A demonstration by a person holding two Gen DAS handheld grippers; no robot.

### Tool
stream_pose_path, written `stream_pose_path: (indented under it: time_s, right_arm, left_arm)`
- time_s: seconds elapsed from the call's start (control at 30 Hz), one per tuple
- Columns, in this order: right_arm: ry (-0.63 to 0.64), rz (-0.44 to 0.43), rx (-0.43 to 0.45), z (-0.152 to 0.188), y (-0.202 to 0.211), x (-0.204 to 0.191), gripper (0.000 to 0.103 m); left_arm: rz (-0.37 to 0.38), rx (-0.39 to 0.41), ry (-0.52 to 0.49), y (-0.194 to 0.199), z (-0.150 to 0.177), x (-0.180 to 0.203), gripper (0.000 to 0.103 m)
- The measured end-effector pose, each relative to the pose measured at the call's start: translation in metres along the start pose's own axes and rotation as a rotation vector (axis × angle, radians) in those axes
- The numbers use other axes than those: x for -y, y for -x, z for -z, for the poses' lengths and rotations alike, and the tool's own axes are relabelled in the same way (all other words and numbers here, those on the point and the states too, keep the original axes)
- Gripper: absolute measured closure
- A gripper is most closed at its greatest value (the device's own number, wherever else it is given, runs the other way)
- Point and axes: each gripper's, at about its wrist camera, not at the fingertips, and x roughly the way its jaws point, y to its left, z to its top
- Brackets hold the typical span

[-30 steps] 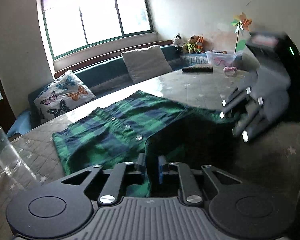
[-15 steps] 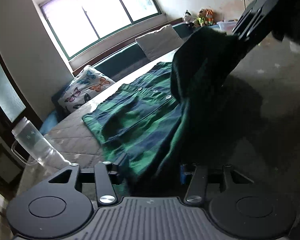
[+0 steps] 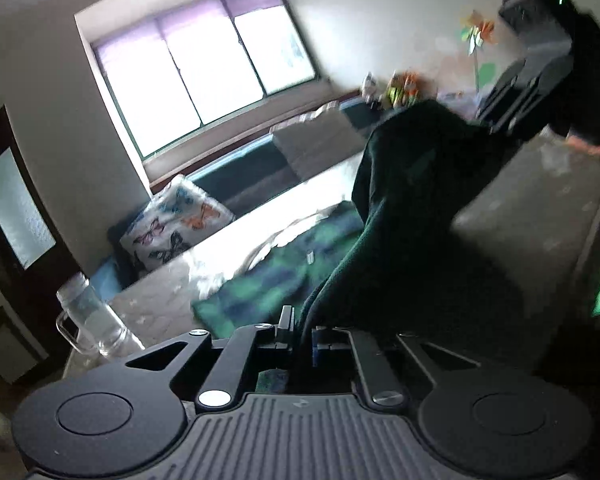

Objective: Fold clothes

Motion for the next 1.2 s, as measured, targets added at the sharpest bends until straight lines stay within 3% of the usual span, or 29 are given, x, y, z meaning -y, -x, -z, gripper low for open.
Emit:
stream_pose_path:
  time_s: [0.2,0.47,0.67,0.8,0.83,0.87,0.93,1.03,1.13,1.2]
  right_arm:
    - [0.025,-0.012,0.012,-0.011,0.027,-0.012,0.099]
    - [0.01,0.034,-0.003,-0.067,-0.022,0.034,0.099]
    - [-0.05,0.059,-0.084,-0.099,-0.102,0.091,0.099]
    - [-0.124,0.089,-0.141,-0.09,-0.158,0.122,0.098]
    - [-0.142,0.097,-0.156,-0.087,-0.172,0.13,0.096]
    - [-0.16,0.104,-0.17,-0.085,-0.186,0.137,0.086]
    - [-0.197,0.119,-0.199,-0.08,-0.214,0.153,0.084]
    - [-0.244,0.157,-0.208,-0.069,-0.237,0.169,0.072]
    - [-0.299,0.179,-0.165,-0.062,-0.23,0.181,0.063]
    - [-0.315,0.217,-0.119,-0.063,-0.213,0.184,0.063]
  left_arm:
    - [-0.025,0.058,0.03,0.024,-0.023,-0.004,0.095]
    - [-0.029,-0.004,0.12,-0.05,-0.047,-0.059,0.095]
    - [0.021,-0.148,0.2,-0.141,-0.045,-0.102,0.095]
    - [0.048,-0.282,0.256,-0.208,-0.026,-0.118,0.091]
    - [0.049,-0.313,0.271,-0.223,-0.02,-0.121,0.091]
    - [0.044,-0.339,0.287,-0.234,-0.012,-0.122,0.09]
    - [0.041,-0.376,0.321,-0.252,0.001,-0.124,0.089]
    - [0.031,-0.392,0.365,-0.262,0.013,-0.126,0.079]
    - [0.007,-0.386,0.384,-0.26,0.016,-0.13,0.068]
    - [-0.011,-0.386,0.387,-0.257,0.017,-0.134,0.05]
